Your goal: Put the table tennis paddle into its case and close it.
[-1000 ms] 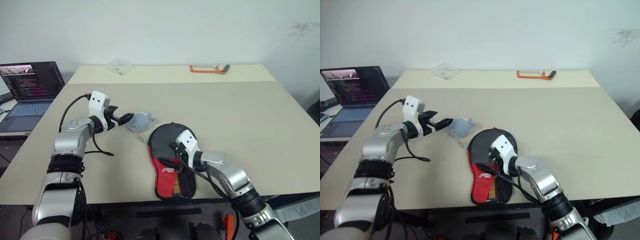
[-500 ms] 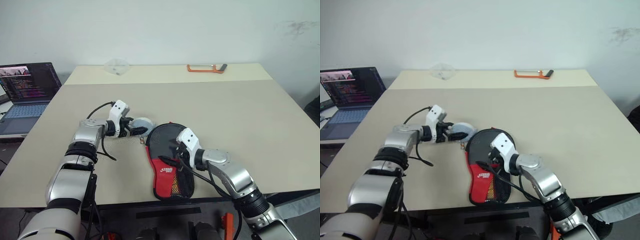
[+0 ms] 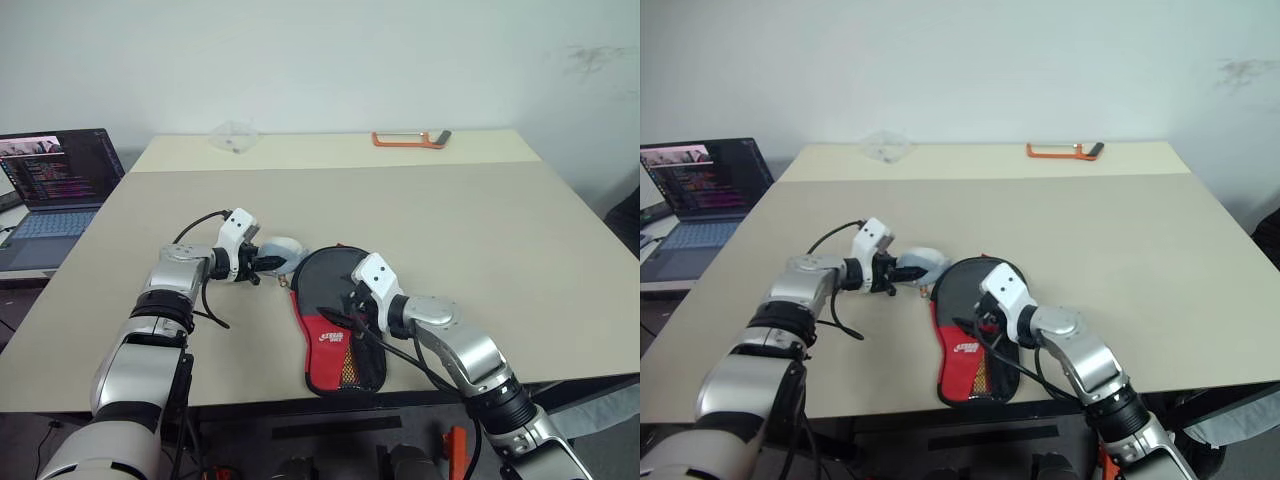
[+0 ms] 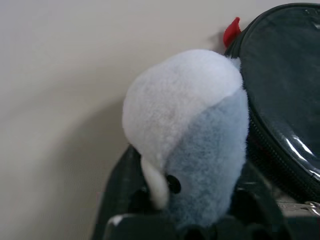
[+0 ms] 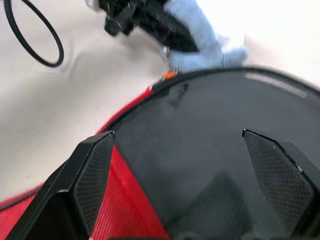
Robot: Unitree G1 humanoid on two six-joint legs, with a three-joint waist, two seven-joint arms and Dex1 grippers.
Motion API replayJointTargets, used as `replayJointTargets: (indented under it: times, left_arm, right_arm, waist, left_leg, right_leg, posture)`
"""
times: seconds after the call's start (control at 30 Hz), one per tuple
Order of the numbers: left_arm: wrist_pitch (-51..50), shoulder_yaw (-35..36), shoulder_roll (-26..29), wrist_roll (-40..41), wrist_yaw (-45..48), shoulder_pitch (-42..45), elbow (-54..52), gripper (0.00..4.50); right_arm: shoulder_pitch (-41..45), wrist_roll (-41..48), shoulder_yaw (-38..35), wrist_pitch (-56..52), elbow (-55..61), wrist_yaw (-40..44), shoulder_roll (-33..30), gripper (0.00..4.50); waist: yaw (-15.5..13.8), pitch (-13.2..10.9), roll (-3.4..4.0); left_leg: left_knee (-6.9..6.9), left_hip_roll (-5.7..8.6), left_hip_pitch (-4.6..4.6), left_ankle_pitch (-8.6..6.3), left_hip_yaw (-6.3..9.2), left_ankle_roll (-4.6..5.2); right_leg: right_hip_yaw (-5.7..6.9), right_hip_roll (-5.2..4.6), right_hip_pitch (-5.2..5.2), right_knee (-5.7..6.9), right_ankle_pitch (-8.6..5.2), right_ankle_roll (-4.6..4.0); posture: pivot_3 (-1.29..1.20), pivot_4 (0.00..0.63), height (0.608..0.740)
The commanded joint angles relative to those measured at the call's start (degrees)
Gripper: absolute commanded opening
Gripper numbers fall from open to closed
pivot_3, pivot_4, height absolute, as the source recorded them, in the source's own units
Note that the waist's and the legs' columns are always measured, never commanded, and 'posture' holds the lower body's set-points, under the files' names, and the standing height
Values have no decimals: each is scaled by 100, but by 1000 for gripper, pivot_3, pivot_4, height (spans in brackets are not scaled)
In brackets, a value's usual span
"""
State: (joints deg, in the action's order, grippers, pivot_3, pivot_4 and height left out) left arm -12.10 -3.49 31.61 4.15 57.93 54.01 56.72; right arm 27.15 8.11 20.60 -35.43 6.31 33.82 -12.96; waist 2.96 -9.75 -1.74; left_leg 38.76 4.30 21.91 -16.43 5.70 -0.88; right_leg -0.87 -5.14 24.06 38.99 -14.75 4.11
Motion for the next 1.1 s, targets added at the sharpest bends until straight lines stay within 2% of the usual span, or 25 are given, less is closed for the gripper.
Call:
replayJointTargets:
  times: [0.03,0.37,0.7,0.8,0.9,1.1]
  left_arm:
    - [-68,55,62,-71,-115,-92,-175,636]
    - [57,9,25,-178,-310,-2,-146,610]
    - [284,-62,-51,-381,-493,172,149,609]
    - [672,-255,-92,-690,-821,363,460,609]
    - [1156,-496,-230,-1081,-1358,688,927,594]
    - [1703,-844,-548,-1731,-2192,1225,1625,593]
  right_arm:
    - [-89,-48,165,3,136,68,7,4500]
    - [-7,-467,466,-80,-402,-185,209,4500]
    - [-6,-546,425,-562,-667,-196,158,4500]
    - [-50,-563,455,-619,-766,-172,129,4500]
    - [-135,-584,535,-619,-944,-130,117,4500]
    - [-168,-563,503,-660,-1180,-162,207,4500]
  waist:
    - [1,0,0]
    - [9,1,0]
    - [-5,17,-6]
    - [-25,20,-7]
    - [-42,20,-8]
    - [-63,33,-24]
  left_leg:
    - [2,0,-1,0,0,1]
    - [3,0,-4,1,3,-1]
    - [4,0,-11,1,9,-1]
    - [4,1,-27,-1,15,1]
    - [-2,1,-81,-2,19,3]
    - [-3,1,-107,-3,24,4]
  right_leg:
    - [0,0,-2,1,0,0]
    - [1,1,-2,3,1,-2]
    - [6,0,-12,4,4,-6]
    - [12,1,-33,-1,4,-6]
    - [17,1,-88,-8,3,-4]
    - [23,1,-95,-9,-1,6]
  posture:
    - [0,150,740]
    - [0,150,740]
    - [0,150,740]
    - [0,150,740]
    - [0,150,740]
    - [0,150,740]
